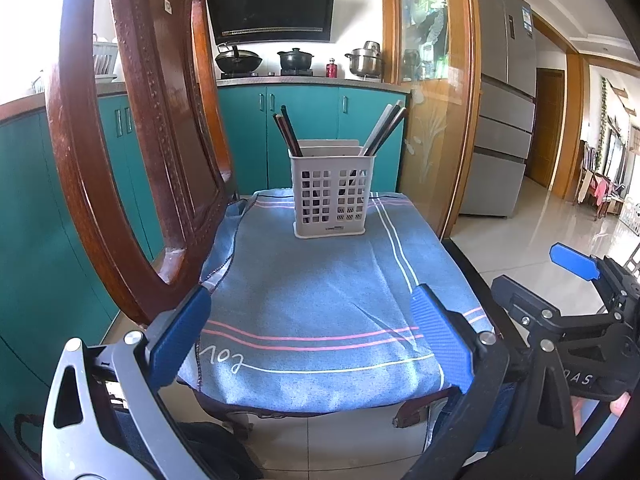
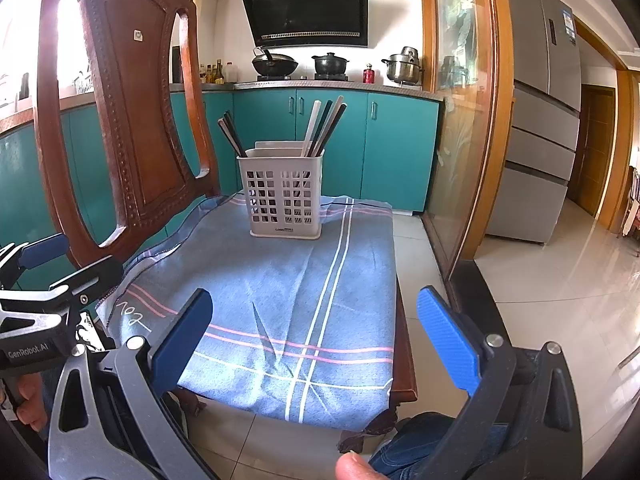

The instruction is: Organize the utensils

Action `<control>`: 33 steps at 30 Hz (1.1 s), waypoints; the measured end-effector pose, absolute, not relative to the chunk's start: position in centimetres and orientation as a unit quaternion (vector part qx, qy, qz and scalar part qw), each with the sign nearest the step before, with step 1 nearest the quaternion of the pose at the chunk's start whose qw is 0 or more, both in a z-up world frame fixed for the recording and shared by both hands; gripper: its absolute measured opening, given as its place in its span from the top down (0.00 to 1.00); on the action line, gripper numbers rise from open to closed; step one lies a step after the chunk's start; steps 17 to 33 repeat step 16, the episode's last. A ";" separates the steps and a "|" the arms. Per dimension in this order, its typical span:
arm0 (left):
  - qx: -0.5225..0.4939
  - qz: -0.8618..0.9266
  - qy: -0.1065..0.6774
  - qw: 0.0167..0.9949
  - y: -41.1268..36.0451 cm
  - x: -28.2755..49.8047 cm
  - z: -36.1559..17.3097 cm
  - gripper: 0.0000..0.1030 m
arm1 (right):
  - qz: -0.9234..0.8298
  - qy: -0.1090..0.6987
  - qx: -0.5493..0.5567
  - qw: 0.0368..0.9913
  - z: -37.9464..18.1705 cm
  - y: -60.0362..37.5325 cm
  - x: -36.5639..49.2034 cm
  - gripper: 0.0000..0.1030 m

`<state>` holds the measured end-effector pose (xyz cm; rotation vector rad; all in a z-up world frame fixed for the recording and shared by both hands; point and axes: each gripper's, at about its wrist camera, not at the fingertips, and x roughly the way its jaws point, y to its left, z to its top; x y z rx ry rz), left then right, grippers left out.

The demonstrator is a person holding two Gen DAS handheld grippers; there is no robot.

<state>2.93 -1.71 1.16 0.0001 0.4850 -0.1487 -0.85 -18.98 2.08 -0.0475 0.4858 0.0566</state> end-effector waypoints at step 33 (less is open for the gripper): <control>-0.003 -0.070 0.265 0.962 -1.8 4.3 0.0 0.03 | 0.025 0.252 -0.023 0.967 1.4 -19.6 0.0 0.03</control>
